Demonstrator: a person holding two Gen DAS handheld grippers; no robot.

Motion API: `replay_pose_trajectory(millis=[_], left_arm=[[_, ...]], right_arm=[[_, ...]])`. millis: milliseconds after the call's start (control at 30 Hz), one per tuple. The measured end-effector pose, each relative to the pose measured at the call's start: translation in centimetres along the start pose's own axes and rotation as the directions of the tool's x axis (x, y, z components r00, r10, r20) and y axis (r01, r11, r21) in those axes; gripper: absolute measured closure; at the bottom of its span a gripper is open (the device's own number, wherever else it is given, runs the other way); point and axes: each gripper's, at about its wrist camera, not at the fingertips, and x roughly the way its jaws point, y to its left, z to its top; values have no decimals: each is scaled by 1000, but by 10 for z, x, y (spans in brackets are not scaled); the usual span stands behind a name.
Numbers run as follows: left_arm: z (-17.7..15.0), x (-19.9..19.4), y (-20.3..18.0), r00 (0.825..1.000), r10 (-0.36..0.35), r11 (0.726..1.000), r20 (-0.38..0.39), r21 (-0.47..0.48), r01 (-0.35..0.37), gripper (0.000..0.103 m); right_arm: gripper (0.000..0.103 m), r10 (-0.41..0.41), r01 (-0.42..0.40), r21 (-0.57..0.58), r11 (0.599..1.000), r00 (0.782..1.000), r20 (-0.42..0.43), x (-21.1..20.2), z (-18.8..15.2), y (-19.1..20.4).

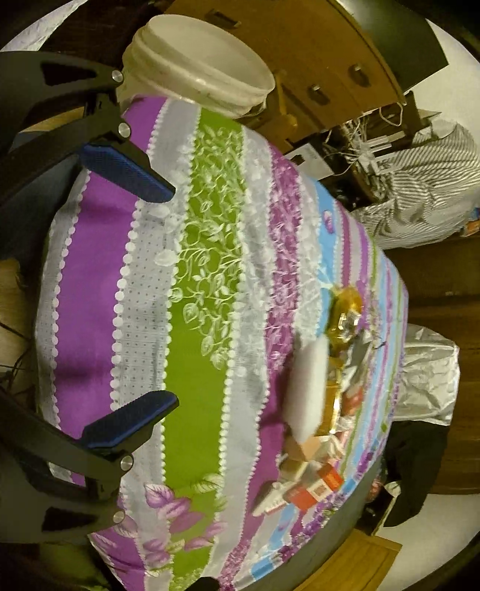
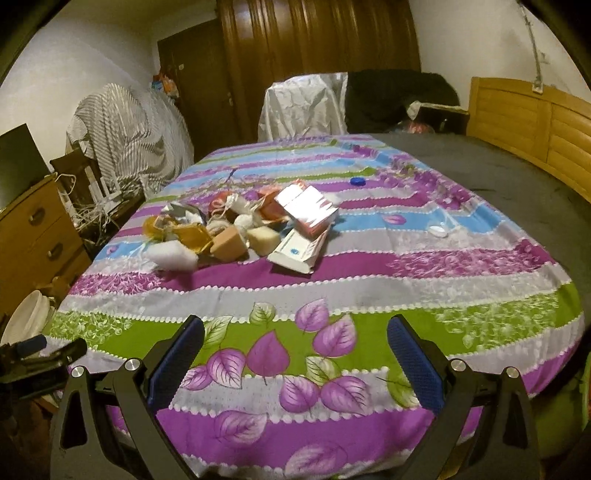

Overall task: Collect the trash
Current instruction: 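Grasp the white foam block with the left tool while the right tool grasps the gold box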

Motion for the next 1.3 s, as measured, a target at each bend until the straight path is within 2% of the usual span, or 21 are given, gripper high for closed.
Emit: replay_pose_trajectory(millis=[100, 200, 300, 367, 433, 500, 533, 600, 633, 667, 700, 733, 833, 933, 1033, 1067, 1100, 1133, 1167, 1233, 1300], left_arm=[[-2, 11, 0, 1000, -1, 1000, -29, -2, 1, 5], [-2, 20, 3, 999, -5, 1000, -49, -12, 4, 5], [-2, 25, 8, 998, -2, 1000, -61, -25, 0, 5], [-2, 30, 13, 997, 2, 999, -74, -38, -5, 5], [-2, 34, 18, 996, 4, 999, -88, -50, -8, 5], [-2, 39, 25, 995, 5, 998, -102, -66, -12, 5], [-2, 41, 30, 994, 3, 997, -112, -81, -12, 5], [-2, 46, 36, 992, -4, 994, -124, -105, -9, 5], [-1, 49, 39, 991, -9, 993, -133, -118, -7, 5], [-1, 51, 41, 990, -14, 992, -137, -127, -3, 5], [-1, 52, 42, 990, -16, 992, -138, -129, -2, 5], [0, 52, 43, 991, -13, 992, -132, -128, -4, 5], [0, 50, 51, 993, 0, 990, -121, -138, -17, 5], [-2, 52, 60, 992, 5, 987, -129, -159, -25, 5], [-5, 49, 67, 992, 7, 984, -127, -174, -30, 5], [-5, 49, 69, 992, 6, 984, -128, -179, -29, 5], [-6, 49, 70, 992, 2, 983, -128, -182, -26, 5], [-6, 48, 71, 992, -9, 983, -125, -185, -14, 5], [-7, 46, 72, 993, -19, 983, -120, -186, -4, 5], [-8, 42, 70, 994, -29, 983, -106, -182, 9, 5], [-7, 38, 66, 995, -39, 984, -90, -175, 23, 5]], right_arm=[[6, 68, -69, -35, 997, 998, -16, 18, 7, 15], [9, 145, -144, -145, 979, 989, -2, 39, 29, 42], [26, 210, -200, -278, 939, 978, 9, 70, 61, 69], [44, 259, -262, -357, 897, 964, -58, 104, 86, 83], [45, 301, -339, -428, 838, 941, -156, 139, 103, 97], [45, 298, -375, -512, 773, 927, -228, 169, 114, 110], [45, 308, -408, -533, 742, 912, -269, 179, 116, 116], [46, 307, -434, -574, 695, 900, -309, 191, 118, 129], [53, 282, -422, -614, 667, 906, -316, 198, 116, 137], [81, 245, -398, -643, 654, 916, -318, 206, 111, 141], [91, 225, -403, -644, 650, 912, -343, 214, 107, 146], [92, 231, -428, -621, 657, 898, -375, 215, 102, 152], [92, 289, -467, -624, 627, 883, -370, 181, 75, 171], [92, 352, -529, -551, 645, 846, -401, 143, 49, 178], [92, 414, -561, -397, 726, 818, -400, 115, 37, 160], [92, 424, -550, -339, 763, 823, -379, 108, 36, 149], [92, 409, -517, -307, 799, 842, -353, 103, 37, 140], [92, 359, -447, -293, 845, 881, -308, 96, 36, 129], [92, 319, -393, -270, 879, 906, -279, 91, 36, 117], [92, 281, -332, -162, 929, 921, -270, 86, 33, 85], [92, 262, -303, -109, 947, 922, -284, 86, 30, 62]])
